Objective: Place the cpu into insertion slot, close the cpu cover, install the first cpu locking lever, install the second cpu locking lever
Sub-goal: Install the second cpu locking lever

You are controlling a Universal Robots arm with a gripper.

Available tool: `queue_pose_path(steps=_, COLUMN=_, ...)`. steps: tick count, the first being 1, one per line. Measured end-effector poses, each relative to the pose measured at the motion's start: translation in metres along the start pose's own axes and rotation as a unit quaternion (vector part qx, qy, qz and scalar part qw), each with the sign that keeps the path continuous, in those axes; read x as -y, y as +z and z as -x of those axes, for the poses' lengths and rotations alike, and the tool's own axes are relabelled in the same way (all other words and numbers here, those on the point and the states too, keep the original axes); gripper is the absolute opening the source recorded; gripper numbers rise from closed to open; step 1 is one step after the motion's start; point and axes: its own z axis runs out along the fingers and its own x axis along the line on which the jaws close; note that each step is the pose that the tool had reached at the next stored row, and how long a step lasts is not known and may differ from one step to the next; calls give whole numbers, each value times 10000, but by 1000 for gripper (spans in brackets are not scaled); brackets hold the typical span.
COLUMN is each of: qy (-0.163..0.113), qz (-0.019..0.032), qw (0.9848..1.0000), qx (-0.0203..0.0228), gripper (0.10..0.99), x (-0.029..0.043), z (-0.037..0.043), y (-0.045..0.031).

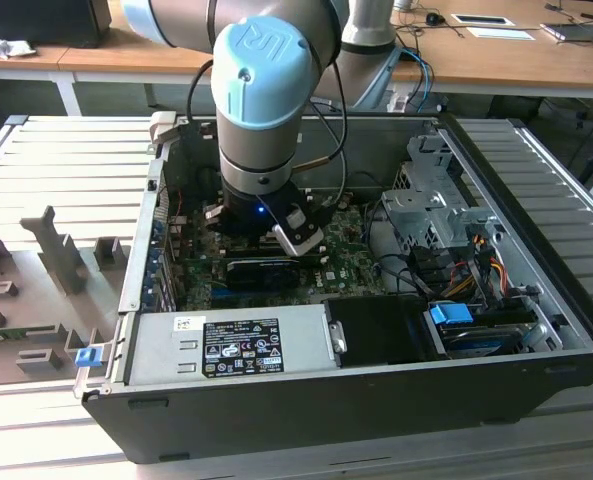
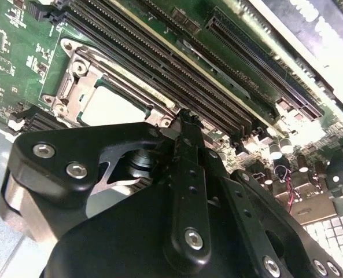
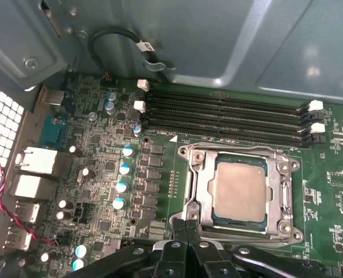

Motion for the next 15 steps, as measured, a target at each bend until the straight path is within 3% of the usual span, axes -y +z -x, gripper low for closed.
queue_pose_path(steps=3, qy=-5, qz=47, qw=10000, qx=15, gripper=106, x=9, z=-16, y=31)
queue_pose_path(steps=6, qy=-8, qz=170, qw=9998, qx=33, gripper=106, x=20, z=-25, y=71)
queue_pose_path(steps=7, qy=-8, qz=187, qw=9998, qx=36, gripper=106, x=23, z=-28, y=84)
queue_pose_path(steps=11, qy=-9, qz=216, qw=9998, qx=41, gripper=106, x=32, z=-47, y=115)
queue_pose_path(steps=15, qy=-10, qz=229, qw=9997, qx=46, gripper=106, x=22, z=-47, y=87)
